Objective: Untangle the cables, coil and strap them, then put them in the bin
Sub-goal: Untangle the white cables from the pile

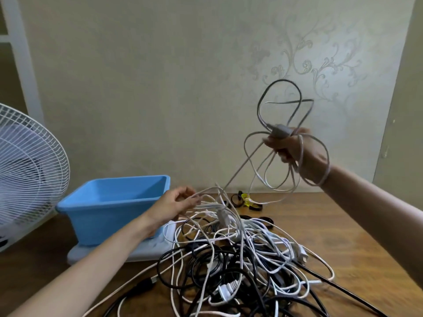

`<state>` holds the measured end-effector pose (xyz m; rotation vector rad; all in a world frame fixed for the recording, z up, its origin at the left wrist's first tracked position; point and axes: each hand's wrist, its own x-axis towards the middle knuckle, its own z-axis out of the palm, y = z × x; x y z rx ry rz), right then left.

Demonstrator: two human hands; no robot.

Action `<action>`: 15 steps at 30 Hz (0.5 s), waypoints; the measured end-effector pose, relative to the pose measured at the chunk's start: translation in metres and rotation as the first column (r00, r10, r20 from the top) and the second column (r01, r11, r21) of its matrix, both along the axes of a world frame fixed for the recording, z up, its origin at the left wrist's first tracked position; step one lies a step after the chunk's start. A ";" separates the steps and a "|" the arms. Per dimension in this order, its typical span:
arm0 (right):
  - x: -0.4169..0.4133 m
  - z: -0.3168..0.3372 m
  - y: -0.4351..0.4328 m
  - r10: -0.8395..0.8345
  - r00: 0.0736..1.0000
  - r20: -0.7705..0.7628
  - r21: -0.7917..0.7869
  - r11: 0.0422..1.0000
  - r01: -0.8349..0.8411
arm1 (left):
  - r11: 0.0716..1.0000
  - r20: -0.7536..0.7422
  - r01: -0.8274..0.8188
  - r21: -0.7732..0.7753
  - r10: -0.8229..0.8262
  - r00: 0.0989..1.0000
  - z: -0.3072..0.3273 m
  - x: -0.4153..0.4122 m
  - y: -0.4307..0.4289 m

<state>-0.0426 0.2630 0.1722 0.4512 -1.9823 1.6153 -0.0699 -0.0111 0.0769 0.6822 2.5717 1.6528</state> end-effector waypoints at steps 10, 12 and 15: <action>0.002 0.007 -0.015 -0.038 0.999 -0.026 -0.125 0.992 0.034 | 0.943 -0.107 0.040 -0.332 -0.079 0.991 0.011 0.019 0.015; 0.004 0.001 -0.022 0.006 1.000 0.007 -0.089 0.996 -0.005 | 0.924 -0.148 0.034 -0.381 -0.097 0.984 0.003 0.024 0.023; 0.010 -0.007 -0.033 0.036 0.998 0.054 -0.026 0.999 -0.035 | 0.883 -0.296 -0.149 -0.445 0.012 0.955 -0.017 0.029 0.041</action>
